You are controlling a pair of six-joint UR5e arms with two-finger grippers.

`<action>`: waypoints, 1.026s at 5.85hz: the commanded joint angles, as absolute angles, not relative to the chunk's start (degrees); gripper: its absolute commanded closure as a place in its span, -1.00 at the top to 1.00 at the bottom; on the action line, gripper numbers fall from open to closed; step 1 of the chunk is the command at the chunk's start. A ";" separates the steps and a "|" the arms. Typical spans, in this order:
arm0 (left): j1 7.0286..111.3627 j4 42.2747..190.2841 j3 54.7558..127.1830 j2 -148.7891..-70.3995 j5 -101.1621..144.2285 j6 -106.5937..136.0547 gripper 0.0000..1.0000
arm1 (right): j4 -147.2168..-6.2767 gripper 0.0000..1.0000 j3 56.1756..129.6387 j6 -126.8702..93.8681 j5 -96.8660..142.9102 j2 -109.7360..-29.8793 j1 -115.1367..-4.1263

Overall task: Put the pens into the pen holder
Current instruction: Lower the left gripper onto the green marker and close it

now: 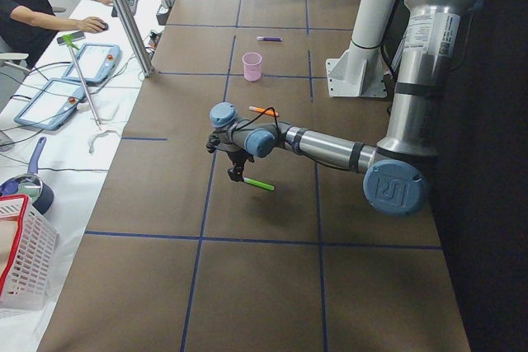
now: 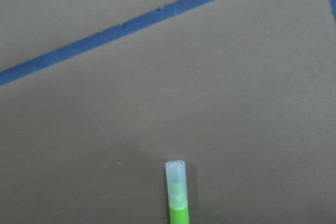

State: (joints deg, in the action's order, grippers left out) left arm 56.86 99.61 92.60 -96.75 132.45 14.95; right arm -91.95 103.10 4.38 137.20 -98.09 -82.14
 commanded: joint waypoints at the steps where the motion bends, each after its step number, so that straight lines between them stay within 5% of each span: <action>1: 55.99 97.91 92.29 -96.77 132.36 14.68 0.64 | -91.93 1.00 103.18 4.39 137.20 -98.09 -82.09; 6: 55.46 97.91 89.12 -98.08 130.27 14.94 0.43 | -91.93 1.00 103.18 4.31 137.20 -98.09 -82.00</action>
State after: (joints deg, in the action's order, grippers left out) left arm 55.49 97.91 89.53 -97.85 131.58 14.86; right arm -91.93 103.18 4.31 137.20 -98.09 -82.05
